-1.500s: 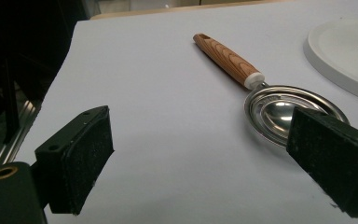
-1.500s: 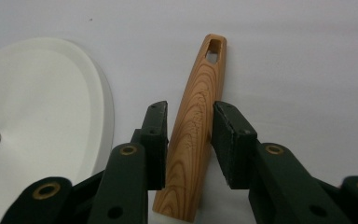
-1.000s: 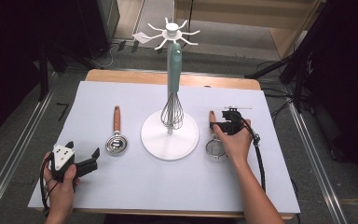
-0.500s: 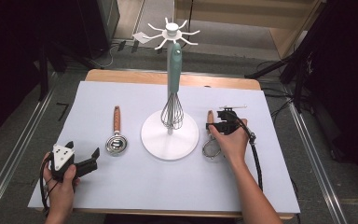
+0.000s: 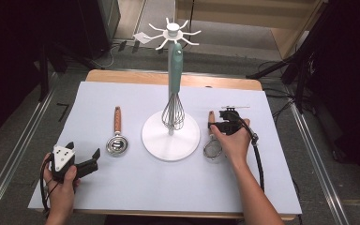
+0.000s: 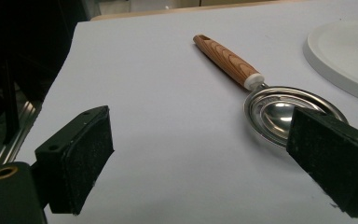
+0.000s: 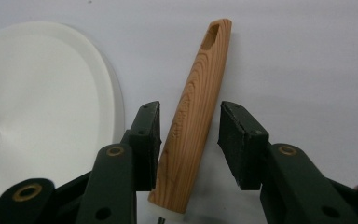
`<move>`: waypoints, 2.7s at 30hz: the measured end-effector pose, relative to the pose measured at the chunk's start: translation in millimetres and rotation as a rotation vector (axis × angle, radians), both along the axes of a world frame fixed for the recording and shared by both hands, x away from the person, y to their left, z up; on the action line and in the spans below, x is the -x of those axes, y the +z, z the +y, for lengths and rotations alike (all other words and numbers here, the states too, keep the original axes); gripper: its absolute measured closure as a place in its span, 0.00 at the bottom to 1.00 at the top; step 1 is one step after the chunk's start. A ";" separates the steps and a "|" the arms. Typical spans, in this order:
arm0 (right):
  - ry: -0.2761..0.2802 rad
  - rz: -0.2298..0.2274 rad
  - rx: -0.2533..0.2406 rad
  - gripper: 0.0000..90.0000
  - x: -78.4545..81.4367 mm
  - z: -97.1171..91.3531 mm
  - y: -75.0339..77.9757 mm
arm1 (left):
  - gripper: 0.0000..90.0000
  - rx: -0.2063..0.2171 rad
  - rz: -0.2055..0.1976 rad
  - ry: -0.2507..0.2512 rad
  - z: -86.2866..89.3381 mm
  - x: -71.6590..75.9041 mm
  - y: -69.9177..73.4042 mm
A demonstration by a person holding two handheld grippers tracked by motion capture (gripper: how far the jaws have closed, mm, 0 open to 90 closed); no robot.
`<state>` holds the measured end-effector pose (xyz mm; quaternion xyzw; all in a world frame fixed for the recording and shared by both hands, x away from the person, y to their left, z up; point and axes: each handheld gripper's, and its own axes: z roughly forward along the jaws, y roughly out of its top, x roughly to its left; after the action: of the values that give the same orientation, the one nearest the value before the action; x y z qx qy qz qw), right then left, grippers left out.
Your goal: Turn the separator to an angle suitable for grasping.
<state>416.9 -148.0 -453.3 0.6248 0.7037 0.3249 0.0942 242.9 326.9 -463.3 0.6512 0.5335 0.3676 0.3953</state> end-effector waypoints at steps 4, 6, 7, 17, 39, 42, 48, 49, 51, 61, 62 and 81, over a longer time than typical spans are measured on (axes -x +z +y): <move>-0.004 -0.040 -0.007 0.72 3.3 2.3 4.5 | 0.09 0.000 0.002 -0.001 0.4 0.2 0.2; -0.004 -0.051 -0.005 0.80 4.8 2.5 6.6 | 0.09 0.000 0.001 -0.001 0.5 0.3 0.2; -0.002 -0.053 -0.007 0.83 4.9 2.0 6.9 | 0.09 0.001 0.001 -0.001 0.4 0.3 0.1; 0.041 -0.072 -0.050 1.00 7.9 -0.3 10.6 | 0.09 -0.002 0.000 -0.002 0.1 0.1 0.1; -0.017 -0.020 -0.048 0.87 4.7 -11.4 7.9 | 0.09 -0.003 -0.001 -0.001 0.1 0.2 0.0; -0.026 -0.028 -0.025 0.82 4.7 -10.0 7.1 | 0.09 -0.004 -0.002 -0.001 0.2 0.3 0.1; -0.022 -0.009 -0.009 0.78 2.8 -7.5 2.7 | 0.09 -0.003 -0.001 -0.001 0.1 0.3 0.0; -0.018 -0.009 -0.009 0.78 2.6 -7.0 2.2 | 0.09 -0.004 -0.001 -0.001 0.3 0.3 0.1; -0.025 -0.005 -0.005 0.78 2.6 -6.1 2.2 | 0.09 -0.002 -0.001 0.000 0.3 0.3 0.1; -0.024 0.019 0.039 0.74 -0.4 -0.9 -0.7 | 0.09 -0.002 -0.002 0.000 0.4 0.3 0.1; -0.022 0.020 0.037 0.74 -0.5 -0.7 -1.0 | 0.09 0.000 -0.001 0.001 0.3 0.4 0.1; 0.010 0.040 0.074 0.69 -3.8 11.0 -7.6 | 0.09 0.001 -0.002 0.000 0.4 0.5 0.1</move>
<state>420.7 -137.0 -460.9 0.6238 0.7200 0.2866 0.1016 242.4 327.4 -463.2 0.6506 0.5331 0.3678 0.3965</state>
